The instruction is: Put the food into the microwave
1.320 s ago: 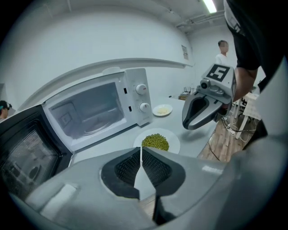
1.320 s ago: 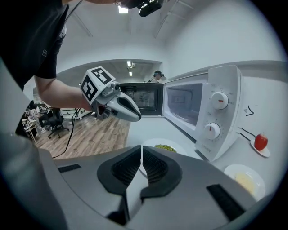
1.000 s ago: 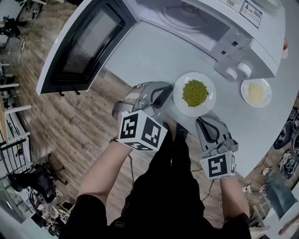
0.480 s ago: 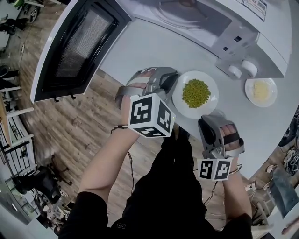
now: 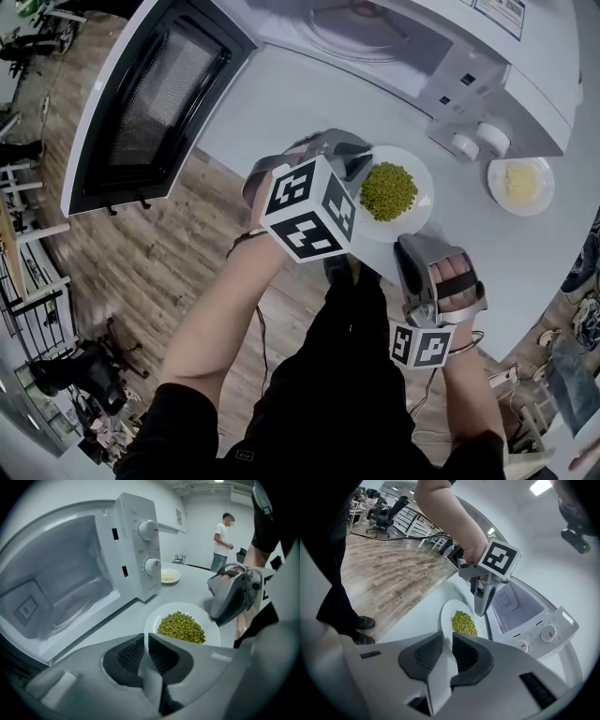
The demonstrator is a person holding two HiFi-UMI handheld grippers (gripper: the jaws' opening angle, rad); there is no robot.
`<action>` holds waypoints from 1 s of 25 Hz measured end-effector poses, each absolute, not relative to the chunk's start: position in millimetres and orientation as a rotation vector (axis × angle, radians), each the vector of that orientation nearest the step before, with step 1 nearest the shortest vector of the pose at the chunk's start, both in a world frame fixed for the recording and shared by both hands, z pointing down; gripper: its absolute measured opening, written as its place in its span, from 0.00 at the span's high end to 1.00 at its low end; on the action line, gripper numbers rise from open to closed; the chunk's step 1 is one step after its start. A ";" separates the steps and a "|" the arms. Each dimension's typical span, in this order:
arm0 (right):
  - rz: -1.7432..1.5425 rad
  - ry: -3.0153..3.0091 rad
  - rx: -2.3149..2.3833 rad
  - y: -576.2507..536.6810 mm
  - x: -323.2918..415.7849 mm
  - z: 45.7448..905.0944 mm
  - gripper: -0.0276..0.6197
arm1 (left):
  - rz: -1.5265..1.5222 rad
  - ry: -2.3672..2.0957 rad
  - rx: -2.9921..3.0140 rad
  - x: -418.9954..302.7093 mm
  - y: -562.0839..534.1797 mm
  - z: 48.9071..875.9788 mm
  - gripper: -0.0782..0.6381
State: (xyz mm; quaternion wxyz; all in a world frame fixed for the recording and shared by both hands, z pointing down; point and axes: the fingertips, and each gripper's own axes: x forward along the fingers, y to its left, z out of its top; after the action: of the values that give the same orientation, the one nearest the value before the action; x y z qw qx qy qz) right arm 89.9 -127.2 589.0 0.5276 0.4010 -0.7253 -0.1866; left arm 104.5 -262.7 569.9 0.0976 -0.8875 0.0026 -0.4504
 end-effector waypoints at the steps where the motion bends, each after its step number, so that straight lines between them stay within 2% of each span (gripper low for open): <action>1: -0.447 -1.731 0.958 -127.1 89.8 588.9 0.84 | -1.346 -0.012 -2.641 105.8 -261.7 570.0 0.88; 25: -0.486 -1.691 0.856 -129.3 86.6 590.2 0.84 | -1.743 -0.356 -2.530 115.4 -266.0 587.2 0.87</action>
State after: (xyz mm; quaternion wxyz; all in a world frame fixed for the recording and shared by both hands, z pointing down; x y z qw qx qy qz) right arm 86.6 -129.3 590.2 0.5584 0.3631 -0.7168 -0.2061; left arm 115.4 -266.0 587.2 0.0242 -0.8177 -0.1152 -0.5635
